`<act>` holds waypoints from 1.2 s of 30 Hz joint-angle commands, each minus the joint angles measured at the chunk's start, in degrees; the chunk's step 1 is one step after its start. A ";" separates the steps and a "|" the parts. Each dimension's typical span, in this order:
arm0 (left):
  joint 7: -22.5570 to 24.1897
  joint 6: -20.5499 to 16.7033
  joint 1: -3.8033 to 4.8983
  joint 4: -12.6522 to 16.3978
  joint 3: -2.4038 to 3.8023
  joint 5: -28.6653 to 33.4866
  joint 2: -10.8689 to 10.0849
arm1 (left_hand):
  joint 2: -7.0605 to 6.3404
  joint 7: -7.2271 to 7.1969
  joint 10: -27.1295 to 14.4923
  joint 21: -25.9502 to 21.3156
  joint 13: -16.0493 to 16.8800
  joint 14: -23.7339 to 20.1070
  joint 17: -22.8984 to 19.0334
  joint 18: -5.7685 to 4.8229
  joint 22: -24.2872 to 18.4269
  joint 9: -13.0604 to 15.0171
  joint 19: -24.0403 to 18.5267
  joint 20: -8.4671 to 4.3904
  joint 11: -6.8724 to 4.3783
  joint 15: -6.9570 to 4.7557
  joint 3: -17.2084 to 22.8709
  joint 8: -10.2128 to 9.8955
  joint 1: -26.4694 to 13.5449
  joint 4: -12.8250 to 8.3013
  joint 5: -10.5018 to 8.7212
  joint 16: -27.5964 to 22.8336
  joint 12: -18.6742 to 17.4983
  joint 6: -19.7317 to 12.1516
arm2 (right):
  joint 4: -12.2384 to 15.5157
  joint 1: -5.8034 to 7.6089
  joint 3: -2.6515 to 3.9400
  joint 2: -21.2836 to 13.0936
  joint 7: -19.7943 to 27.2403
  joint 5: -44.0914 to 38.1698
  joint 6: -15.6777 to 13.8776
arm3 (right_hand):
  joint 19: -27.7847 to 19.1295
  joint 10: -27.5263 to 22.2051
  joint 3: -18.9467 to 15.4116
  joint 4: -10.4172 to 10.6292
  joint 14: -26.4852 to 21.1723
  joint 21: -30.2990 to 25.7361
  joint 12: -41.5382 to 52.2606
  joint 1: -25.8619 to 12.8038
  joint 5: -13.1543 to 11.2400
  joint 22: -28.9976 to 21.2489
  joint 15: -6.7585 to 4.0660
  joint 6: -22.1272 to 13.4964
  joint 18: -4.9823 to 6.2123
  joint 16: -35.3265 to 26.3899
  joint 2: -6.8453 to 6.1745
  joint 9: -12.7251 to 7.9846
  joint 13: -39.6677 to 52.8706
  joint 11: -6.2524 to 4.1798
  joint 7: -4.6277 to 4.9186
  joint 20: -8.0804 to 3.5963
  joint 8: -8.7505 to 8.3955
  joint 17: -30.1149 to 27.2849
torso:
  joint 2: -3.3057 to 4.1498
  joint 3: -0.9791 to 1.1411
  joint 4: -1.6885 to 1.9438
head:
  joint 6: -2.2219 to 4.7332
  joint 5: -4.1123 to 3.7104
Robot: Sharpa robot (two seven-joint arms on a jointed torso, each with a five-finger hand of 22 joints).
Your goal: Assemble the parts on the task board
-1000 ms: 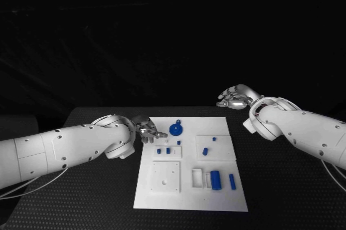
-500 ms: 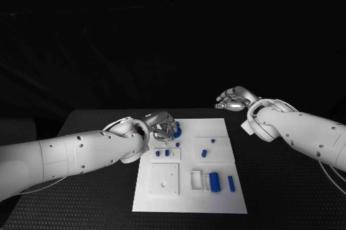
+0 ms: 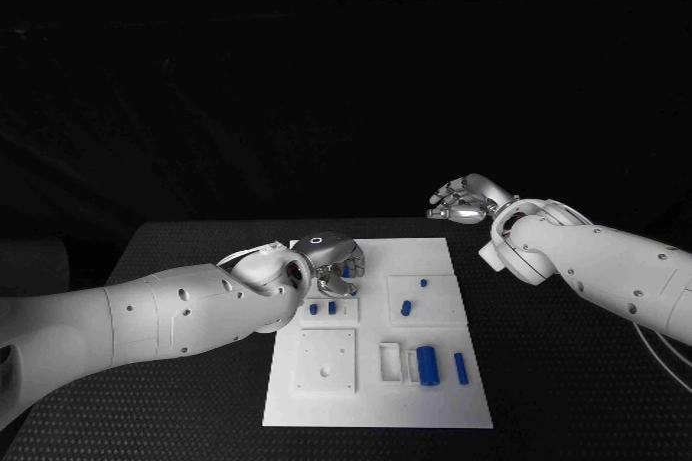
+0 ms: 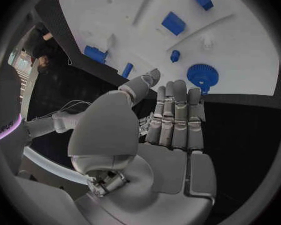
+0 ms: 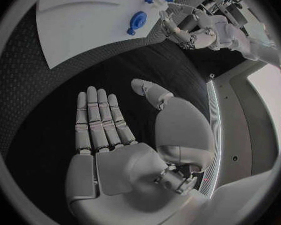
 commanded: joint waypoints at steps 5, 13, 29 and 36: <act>-0.73 4.64 -0.62 -1.86 -0.02 -4.11 1.42 | -0.11 0.23 -0.79 -0.51 -1.13 0.24 0.16 0.78 0.37 -0.67 0.56 -0.54 0.97 0.39 -0.09 -1.03 0.37 0.71 -0.37 0.25 -2.46 -0.43 | 0.06 -0.02 0.02 0.21 0.67 0.07 0.58 | -0.47 0.26 -0.22 0.00 -0.02 -0.34 -0.36 0.44 0.37 0.11 0.32 -0.29 -0.59 -0.28 -0.07 -0.09 -0.11 -0.06 1.50 -0.09 0.25 -0.07 | -0.03 0.00 0.01 | -0.16 -0.18; -1.03 5.11 -1.35 -3.69 -0.03 -4.53 2.36 | -0.25 0.19 -1.60 -0.82 -2.27 0.24 0.20 1.07 0.69 -1.35 0.72 -0.24 1.35 0.70 -0.10 -1.95 0.46 1.23 -0.36 0.24 -4.50 -1.42 | 0.11 -0.02 0.02 0.33 0.70 0.07 0.64 | -0.47 0.28 -0.25 0.03 -0.02 -0.35 -0.36 0.41 0.37 0.13 0.32 -0.29 -0.59 -0.28 -0.06 -0.11 -0.16 -0.05 1.50 -0.07 0.25 -0.09 | 0.00 0.00 0.03 | -0.29 -0.38; -1.25 4.77 -1.85 -5.40 0.01 -4.53 3.33 | 0.86 0.69 -0.94 -0.83 -2.83 0.89 0.41 1.37 0.94 -1.66 1.29 -0.15 1.45 0.74 0.11 -2.13 0.65 1.97 -0.05 0.70 -5.29 -1.33 | 0.42 -0.02 0.02 0.37 0.66 0.07 0.81 | -0.47 0.32 -0.29 0.06 -0.01 -0.39 -0.37 0.39 0.39 0.17 0.31 -0.29 -0.57 -0.28 -0.01 -0.14 -0.27 -0.06 1.50 -0.05 0.27 -0.14 | -0.06 0.04 0.11 | -0.53 -0.65; -1.34 4.78 -2.07 -6.37 0.01 -4.53 3.71 | 1.55 0.89 -0.38 -0.86 -3.09 1.23 0.49 1.51 1.01 -1.96 1.62 -0.16 1.41 0.70 0.10 -2.51 0.39 2.66 -0.05 0.88 -5.64 -1.79 | 0.58 -0.02 0.02 0.31 0.65 0.07 0.80 | -0.47 0.34 -0.30 0.06 0.00 -0.40 -0.38 0.40 0.40 0.19 0.31 -0.28 -0.55 -0.28 0.00 -0.15 -0.32 -0.06 1.50 -0.05 0.28 -0.16 | -0.08 0.03 0.10 | -0.52 -0.67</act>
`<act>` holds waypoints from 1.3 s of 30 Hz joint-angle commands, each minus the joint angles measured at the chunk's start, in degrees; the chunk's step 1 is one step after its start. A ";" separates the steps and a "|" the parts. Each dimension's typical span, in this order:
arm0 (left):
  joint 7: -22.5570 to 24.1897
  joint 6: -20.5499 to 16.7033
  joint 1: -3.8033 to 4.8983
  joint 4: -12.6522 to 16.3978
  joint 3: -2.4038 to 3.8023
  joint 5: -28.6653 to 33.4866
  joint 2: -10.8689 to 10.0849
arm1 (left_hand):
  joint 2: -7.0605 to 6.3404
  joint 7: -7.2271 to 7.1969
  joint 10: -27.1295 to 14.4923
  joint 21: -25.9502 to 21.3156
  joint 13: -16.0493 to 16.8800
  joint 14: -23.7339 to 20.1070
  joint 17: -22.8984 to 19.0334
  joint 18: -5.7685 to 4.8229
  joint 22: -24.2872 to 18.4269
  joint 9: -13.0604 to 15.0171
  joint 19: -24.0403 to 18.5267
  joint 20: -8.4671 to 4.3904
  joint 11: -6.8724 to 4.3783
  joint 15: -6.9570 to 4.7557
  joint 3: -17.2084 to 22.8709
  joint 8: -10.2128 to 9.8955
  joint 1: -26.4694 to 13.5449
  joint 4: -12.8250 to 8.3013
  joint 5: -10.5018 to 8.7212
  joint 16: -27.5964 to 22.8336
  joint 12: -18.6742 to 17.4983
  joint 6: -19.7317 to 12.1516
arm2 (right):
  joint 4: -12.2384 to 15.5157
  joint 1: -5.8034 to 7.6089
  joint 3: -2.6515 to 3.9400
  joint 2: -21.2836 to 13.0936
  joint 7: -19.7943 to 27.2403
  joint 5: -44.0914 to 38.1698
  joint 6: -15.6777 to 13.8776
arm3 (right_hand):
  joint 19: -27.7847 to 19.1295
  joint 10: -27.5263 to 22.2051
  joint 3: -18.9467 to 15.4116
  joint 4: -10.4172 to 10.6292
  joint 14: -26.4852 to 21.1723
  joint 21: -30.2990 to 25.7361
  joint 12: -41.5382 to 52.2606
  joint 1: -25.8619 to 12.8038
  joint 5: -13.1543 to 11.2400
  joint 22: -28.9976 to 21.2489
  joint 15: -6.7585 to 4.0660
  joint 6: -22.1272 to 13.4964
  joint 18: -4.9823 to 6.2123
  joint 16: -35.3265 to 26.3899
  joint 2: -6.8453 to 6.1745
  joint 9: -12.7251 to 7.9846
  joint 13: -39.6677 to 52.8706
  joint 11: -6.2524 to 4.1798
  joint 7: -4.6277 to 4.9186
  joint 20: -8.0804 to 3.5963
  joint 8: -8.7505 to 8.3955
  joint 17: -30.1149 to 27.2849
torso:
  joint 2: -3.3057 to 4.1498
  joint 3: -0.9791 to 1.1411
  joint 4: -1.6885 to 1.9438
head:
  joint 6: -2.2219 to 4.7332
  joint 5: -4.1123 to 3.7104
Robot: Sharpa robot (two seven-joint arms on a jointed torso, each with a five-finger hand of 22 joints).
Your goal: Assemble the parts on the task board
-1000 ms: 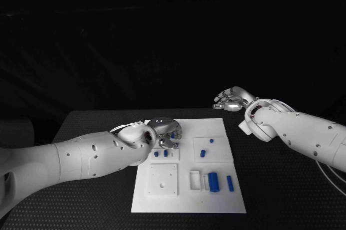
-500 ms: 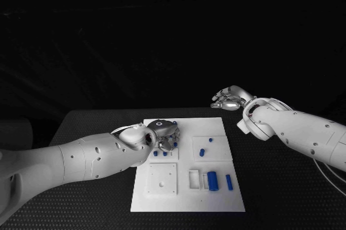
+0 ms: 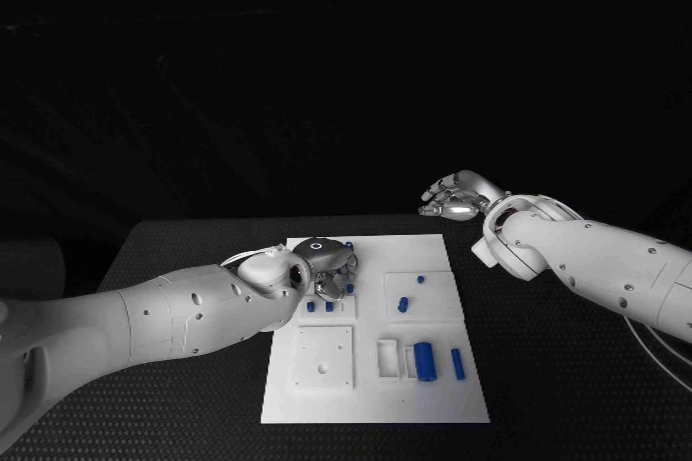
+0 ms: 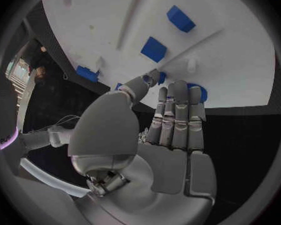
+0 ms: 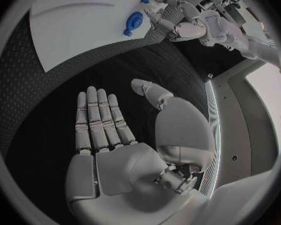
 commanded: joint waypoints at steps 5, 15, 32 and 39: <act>0.10 0.39 -0.44 -0.87 0.04 0.09 0.90 | 1.33 0.49 1.04 -0.31 -0.22 0.79 0.16 1.24 1.02 -0.28 0.68 -0.05 -0.20 -0.29 0.01 -0.43 0.12 0.72 0.09 0.44 -0.35 -0.33 | 0.16 -0.02 0.02 0.03 0.55 0.02 0.69 | -0.48 0.36 -0.31 0.07 -0.03 -0.35 -0.38 0.41 0.41 0.11 0.33 -0.26 -0.55 -0.28 0.01 -0.06 -0.12 -0.06 1.49 -0.04 0.29 -0.07 | 0.02 0.00 -0.02 | 0.04 -0.05; 0.31 0.25 -1.00 -1.70 0.05 0.79 1.76 | 1.88 0.71 1.42 -0.35 -0.47 1.02 0.19 1.22 1.06 -0.46 0.89 -0.12 -0.24 -0.34 -0.30 -0.54 -0.63 1.54 -0.05 0.52 -0.73 -0.31 | 0.20 -0.02 0.02 0.03 0.49 0.02 0.83 | -0.49 0.39 -0.32 0.06 -0.03 -0.37 -0.38 0.43 0.42 0.14 0.33 -0.23 -0.53 -0.29 0.03 -0.07 -0.19 -0.07 1.48 -0.03 0.31 -0.10 | -0.03 0.03 0.02 | -0.12 -0.13; -1.04 2.95 -1.22 -2.84 0.06 0.73 2.73 | 2.81 0.72 2.24 -0.28 -0.64 1.48 0.37 1.34 1.14 -0.58 1.20 -0.24 -0.36 -0.48 -0.29 -0.45 -0.36 1.68 -0.04 0.88 -0.91 0.05 | 0.31 -0.01 0.03 -0.05 0.51 0.02 0.89 | -0.50 0.42 -0.34 0.05 -0.04 -0.42 -0.39 0.46 0.43 0.19 0.33 -0.19 -0.51 -0.30 0.03 -0.10 -0.31 -0.08 1.46 -0.01 0.35 -0.16 | -0.04 0.06 0.00 | -0.15 -0.32; -1.92 3.98 -1.22 -2.94 0.05 0.40 2.44 | 3.06 0.56 2.89 -0.13 -0.72 1.80 0.60 1.38 1.21 -0.65 1.42 -0.39 -0.54 -0.66 -0.34 -0.31 0.26 1.12 0.02 1.32 -0.99 0.44 | 0.29 -0.01 0.03 -0.13 0.48 0.02 0.91 | -0.51 0.44 -0.35 0.05 -0.04 -0.43 -0.39 0.47 0.43 0.21 0.33 -0.18 -0.50 -0.30 0.03 -0.11 -0.36 -0.08 1.46 0.00 0.36 -0.18 | -0.05 0.04 0.08 | -0.20 -0.44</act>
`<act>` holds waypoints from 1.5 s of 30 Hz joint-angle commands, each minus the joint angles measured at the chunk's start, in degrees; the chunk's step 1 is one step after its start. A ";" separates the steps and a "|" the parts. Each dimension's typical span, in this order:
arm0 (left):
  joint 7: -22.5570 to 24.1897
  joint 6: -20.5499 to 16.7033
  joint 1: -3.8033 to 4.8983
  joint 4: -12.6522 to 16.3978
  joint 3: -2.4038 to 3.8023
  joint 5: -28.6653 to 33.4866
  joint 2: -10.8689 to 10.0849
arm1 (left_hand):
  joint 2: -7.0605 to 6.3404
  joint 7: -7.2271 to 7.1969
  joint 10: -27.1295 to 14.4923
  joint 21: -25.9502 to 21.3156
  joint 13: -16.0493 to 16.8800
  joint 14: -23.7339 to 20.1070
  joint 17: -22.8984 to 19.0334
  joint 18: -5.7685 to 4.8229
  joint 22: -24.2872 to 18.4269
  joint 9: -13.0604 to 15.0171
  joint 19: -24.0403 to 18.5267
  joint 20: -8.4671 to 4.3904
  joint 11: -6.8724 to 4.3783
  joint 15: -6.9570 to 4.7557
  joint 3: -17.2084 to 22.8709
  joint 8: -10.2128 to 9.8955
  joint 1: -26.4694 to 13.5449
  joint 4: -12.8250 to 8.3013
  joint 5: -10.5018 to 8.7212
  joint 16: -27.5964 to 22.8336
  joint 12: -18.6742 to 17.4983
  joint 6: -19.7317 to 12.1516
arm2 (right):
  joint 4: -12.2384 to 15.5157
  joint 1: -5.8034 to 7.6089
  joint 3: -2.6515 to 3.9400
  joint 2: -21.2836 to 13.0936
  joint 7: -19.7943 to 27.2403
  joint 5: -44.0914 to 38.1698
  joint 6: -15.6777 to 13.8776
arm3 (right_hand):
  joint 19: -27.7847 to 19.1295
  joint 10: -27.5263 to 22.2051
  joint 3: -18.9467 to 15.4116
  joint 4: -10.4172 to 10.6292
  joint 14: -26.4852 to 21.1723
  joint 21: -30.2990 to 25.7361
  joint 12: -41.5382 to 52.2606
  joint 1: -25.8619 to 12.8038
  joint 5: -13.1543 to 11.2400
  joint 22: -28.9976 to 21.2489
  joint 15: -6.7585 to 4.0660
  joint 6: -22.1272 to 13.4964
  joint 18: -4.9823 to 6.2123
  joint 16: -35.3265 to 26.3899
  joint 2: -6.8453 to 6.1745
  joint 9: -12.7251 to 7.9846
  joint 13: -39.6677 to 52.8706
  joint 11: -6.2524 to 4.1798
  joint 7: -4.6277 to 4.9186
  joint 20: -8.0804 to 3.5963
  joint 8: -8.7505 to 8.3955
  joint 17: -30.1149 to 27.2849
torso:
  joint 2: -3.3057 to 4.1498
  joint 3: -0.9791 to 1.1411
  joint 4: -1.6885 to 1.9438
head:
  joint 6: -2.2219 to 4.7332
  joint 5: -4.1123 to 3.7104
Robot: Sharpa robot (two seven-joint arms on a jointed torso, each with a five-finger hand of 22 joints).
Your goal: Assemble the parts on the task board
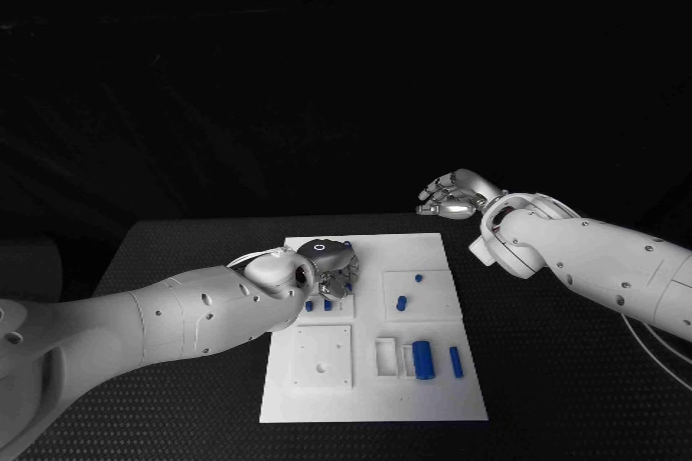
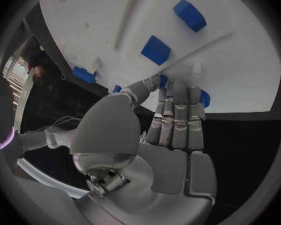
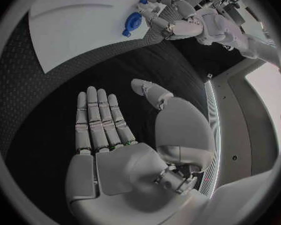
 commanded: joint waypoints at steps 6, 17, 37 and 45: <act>-1.18 3.50 -0.31 -0.07 -0.25 -0.43 -0.13 | 0.29 0.04 0.74 0.04 0.04 0.53 0.21 0.69 1.18 -0.11 0.45 -0.02 -0.09 -0.20 -0.19 0.04 0.44 -0.56 0.05 0.64 -0.27 0.80 | 0.06 -0.01 0.02 0.00 0.51 0.00 0.62 | -0.51 0.46 -0.37 0.05 -0.12 -0.29 -0.39 0.47 0.20 0.07 0.40 -0.16 -0.50 -0.30 0.05 -0.08 -0.10 -0.08 1.45 0.01 0.37 -0.10 | 0.00 -0.05 0.09 | -0.09 -0.14; -0.62 3.74 -0.38 -0.54 -0.26 -0.60 0.18 | 1.24 -0.89 3.69 0.58 0.35 1.70 1.21 0.53 1.19 0.03 1.30 -0.74 -1.14 -1.22 -0.27 1.12 1.08 -1.45 0.51 2.79 0.36 3.19 | 0.05 -0.01 0.02 0.06 0.53 0.00 0.69 | -0.51 0.49 -0.38 0.07 -0.11 -0.31 -0.39 0.46 0.20 0.10 0.40 -0.14 -0.49 -0.30 0.07 -0.09 -0.16 -0.09 1.44 0.03 0.39 -0.13 | 0.03 -0.04 0.00 | -0.14 -0.07; 1.05 -0.52 -1.00 -0.43 -0.22 0.84 -0.34 | 2.65 -1.68 6.08 0.58 0.43 3.55 0.85 0.39 0.95 0.00 2.61 -1.59 -1.97 -2.05 -0.36 1.92 0.10 -1.26 0.72 2.89 0.39 5.47 | 0.02 -0.01 0.02 0.01 0.51 0.00 0.69 | -0.51 0.56 -0.42 0.08 -0.11 -0.36 -0.38 0.46 0.20 0.16 0.40 -0.09 -0.46 -0.30 0.11 -0.13 -0.28 -0.10 1.43 0.05 0.43 -0.18 | 0.04 0.00 -0.03 | -0.10 -0.03; 1.60 -1.93 -1.00 1.16 0.20 2.13 -1.59 | 3.27 -1.96 6.89 0.54 0.46 4.20 0.67 0.37 0.91 -0.01 3.18 -1.88 -2.27 -2.33 -0.37 2.18 -0.26 -1.07 0.74 2.74 0.39 6.29 | -0.12 -0.02 0.02 0.03 0.54 0.00 0.71 | -0.52 0.58 -0.43 0.07 -0.11 -0.37 -0.39 0.47 0.21 0.18 0.40 -0.08 -0.45 -0.30 0.12 -0.14 -0.33 -0.10 1.42 0.06 0.43 -0.21 | -0.02 -0.02 0.03 | 0.19 0.03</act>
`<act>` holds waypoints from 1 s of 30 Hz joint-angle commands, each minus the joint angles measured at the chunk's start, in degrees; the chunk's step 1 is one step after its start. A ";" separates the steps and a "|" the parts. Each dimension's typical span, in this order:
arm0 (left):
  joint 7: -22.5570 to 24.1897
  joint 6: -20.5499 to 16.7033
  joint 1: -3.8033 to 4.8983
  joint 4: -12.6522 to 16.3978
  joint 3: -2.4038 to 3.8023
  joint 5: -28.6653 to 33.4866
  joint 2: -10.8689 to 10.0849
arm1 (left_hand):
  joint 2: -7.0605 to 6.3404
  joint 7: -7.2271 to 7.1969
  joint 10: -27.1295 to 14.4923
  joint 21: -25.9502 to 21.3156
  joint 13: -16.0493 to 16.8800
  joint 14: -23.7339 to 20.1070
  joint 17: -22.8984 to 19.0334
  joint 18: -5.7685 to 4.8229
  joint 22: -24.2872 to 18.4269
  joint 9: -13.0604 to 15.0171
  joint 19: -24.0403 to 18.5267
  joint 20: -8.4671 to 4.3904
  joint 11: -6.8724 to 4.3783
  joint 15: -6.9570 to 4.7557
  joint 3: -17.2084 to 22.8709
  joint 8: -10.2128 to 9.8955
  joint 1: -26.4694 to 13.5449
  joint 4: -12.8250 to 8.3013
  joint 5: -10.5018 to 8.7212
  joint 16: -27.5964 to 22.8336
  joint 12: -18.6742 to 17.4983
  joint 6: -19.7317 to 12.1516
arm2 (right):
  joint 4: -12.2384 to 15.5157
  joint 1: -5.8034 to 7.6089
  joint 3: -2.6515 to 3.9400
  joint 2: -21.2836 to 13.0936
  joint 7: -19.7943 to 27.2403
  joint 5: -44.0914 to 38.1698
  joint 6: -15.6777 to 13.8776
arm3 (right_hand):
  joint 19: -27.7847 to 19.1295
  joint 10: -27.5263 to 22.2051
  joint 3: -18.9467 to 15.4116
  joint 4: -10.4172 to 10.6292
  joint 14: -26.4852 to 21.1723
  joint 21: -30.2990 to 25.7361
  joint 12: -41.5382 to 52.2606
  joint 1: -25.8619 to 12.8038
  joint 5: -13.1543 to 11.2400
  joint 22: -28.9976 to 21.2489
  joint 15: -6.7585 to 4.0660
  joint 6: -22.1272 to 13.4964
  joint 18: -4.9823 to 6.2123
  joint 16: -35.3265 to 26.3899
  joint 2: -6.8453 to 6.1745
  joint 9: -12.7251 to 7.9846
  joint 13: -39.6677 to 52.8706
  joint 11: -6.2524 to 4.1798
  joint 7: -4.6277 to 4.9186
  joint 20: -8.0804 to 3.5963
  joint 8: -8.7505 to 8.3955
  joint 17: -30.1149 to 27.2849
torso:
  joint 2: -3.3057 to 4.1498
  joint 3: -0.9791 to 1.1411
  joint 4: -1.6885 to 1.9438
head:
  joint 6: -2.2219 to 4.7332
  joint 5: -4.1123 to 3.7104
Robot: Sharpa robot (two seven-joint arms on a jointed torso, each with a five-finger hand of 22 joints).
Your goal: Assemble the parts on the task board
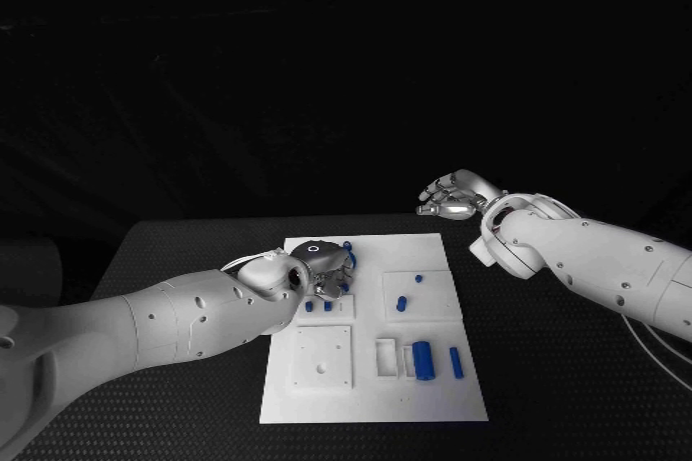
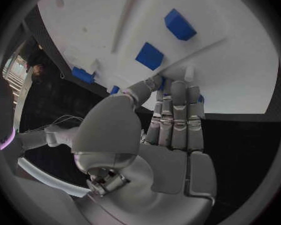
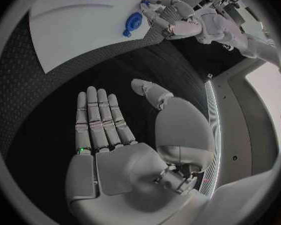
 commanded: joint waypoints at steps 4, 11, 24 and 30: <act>1.12 -0.40 -0.36 1.64 0.62 2.09 -0.97 | 0.79 -0.09 0.73 0.10 0.05 0.85 -0.10 0.48 0.94 0.11 0.64 -1.07 -0.22 -0.04 -0.19 0.24 -0.04 0.08 0.25 -0.13 0.10 0.67 | -0.14 -0.02 0.02 0.01 0.54 -0.01 0.58 | -0.51 0.38 -0.27 -0.10 -0.11 -0.38 -0.38 0.48 0.22 0.10 0.40 -0.08 -0.44 -0.30 0.12 -0.09 -0.11 0.11 1.42 0.06 0.24 -0.08 | -0.07 -0.01 0.05 | 0.30 0.08; 1.75 -2.18 -0.34 3.47 2.82 3.67 -2.78 | 0.89 -0.15 1.02 0.14 0.03 1.35 -0.11 0.47 0.96 0.05 1.03 -1.24 -0.35 -0.19 -0.23 0.27 -0.08 -0.09 0.29 -0.05 0.01 0.91 | -0.24 -0.02 0.02 -0.15 0.51 -0.01 0.57 | -0.52 0.40 -0.28 -0.10 -0.12 -0.40 -0.38 0.48 0.22 0.11 0.40 -0.07 -0.43 -0.30 0.12 -0.10 -0.15 0.10 1.42 0.07 0.25 -0.10 | -0.06 -0.08 0.13 | 0.53 0.30; 1.67 0.02 -0.32 6.02 4.66 5.19 -6.35 | 0.89 -0.20 1.23 0.15 0.02 1.67 -0.09 0.44 0.97 0.01 1.22 -1.33 -0.44 -0.29 -0.25 0.29 -0.15 -0.18 0.34 0.04 -0.06 1.08 | -0.26 -0.02 0.02 -0.34 0.44 -0.01 0.82 | -0.54 0.42 -0.29 -0.13 -0.14 -0.44 -0.39 0.51 0.23 0.15 0.41 -0.07 -0.41 -0.31 0.11 -0.13 -0.24 0.10 1.41 0.09 0.25 -0.14 | -0.06 -0.11 0.13 | 0.64 0.55; 1.49 0.56 -0.33 6.02 4.64 5.80 -7.99 | 0.90 -0.21 1.28 0.13 0.02 1.76 -0.08 0.42 0.98 0.00 1.23 -1.35 -0.47 -0.32 -0.25 0.29 -0.17 -0.20 0.34 0.08 -0.08 1.11 | -0.23 -0.02 0.02 -0.56 0.41 -0.01 0.79 | -0.55 0.43 -0.30 -0.14 -0.15 -0.46 -0.39 0.52 0.23 0.16 0.41 -0.07 -0.40 -0.32 0.12 -0.15 -0.28 0.10 1.41 0.09 0.26 -0.16 | -0.02 -0.13 0.13 | 0.52 0.50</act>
